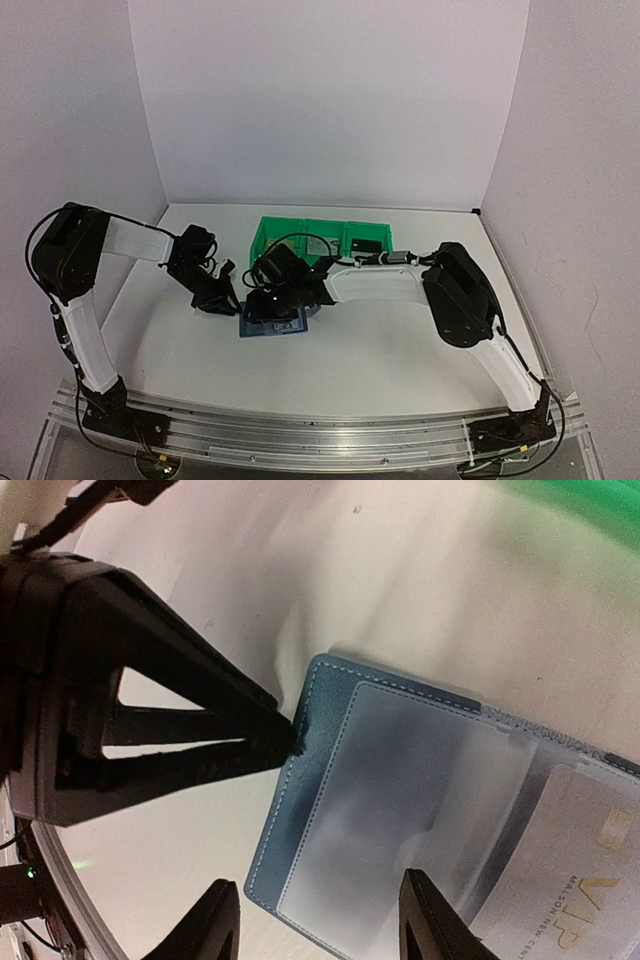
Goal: Take the credit cards out of the card holder
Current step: Remove the credit card from the card holder.
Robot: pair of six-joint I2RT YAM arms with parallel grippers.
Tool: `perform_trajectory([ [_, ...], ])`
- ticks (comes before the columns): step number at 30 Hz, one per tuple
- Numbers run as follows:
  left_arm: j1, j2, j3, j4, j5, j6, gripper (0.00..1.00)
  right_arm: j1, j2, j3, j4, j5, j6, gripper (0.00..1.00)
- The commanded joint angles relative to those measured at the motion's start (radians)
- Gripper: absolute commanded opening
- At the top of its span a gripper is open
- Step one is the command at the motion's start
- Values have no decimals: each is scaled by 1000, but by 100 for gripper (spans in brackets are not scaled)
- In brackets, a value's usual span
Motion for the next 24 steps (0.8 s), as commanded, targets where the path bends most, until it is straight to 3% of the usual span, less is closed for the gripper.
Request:
perform_trajectory([
  [1, 34, -56, 58, -69, -4, 49, 23, 3, 23, 25, 30, -18, -6, 51],
  [9, 63, -123, 165, -126, 3, 118, 29, -8, -42, 33, 29, 23, -6, 50],
  [16, -27, -119, 234, -164, 86, 79, 43, -49, -283, -284, 6, 207, 108, 37],
  [20, -103, -78, 227, -136, 144, 25, 43, -72, -264, -329, -6, 196, 148, 32],
  [24, -109, -24, 195, -73, 195, -33, 36, -89, -208, -293, -12, 190, 163, 29],
])
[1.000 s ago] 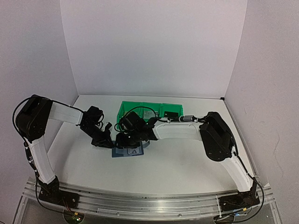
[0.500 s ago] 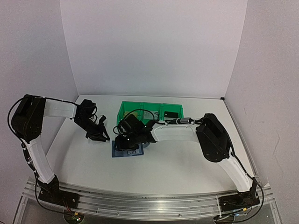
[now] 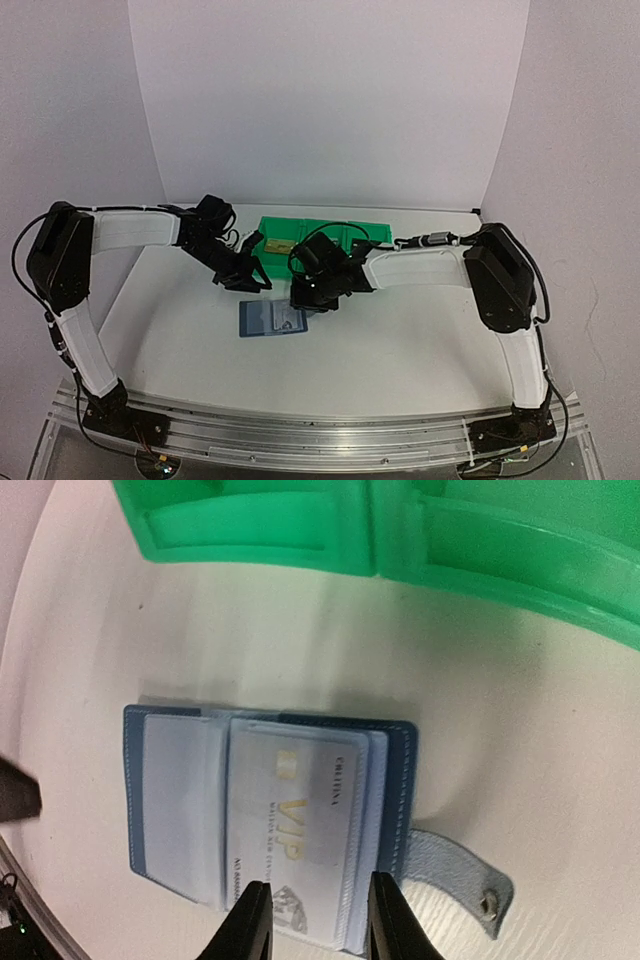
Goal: Take the credit cards out of the card holder
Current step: Remove the credit card from the card holder.
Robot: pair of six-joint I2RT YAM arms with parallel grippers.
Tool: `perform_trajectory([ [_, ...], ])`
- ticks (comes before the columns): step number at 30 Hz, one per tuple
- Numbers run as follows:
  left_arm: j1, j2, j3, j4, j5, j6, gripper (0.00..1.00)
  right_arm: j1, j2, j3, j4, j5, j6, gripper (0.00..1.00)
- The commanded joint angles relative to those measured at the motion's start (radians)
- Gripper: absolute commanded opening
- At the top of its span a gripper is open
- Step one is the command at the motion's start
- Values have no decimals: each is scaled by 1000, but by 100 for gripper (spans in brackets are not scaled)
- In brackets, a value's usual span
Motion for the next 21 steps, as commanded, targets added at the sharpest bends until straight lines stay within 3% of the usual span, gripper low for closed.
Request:
perform_trajectory([
  [1, 3, 66, -11, 46, 73, -68, 35, -14, 44, 22, -9, 21, 52, 29],
  [9, -9, 152, -86, 144, 124, -122, 35, -16, 108, 29, -2, -51, 77, 29],
  [21, -9, 285, -34, 190, 138, -117, 31, -15, 108, -73, 66, -117, 155, 25],
])
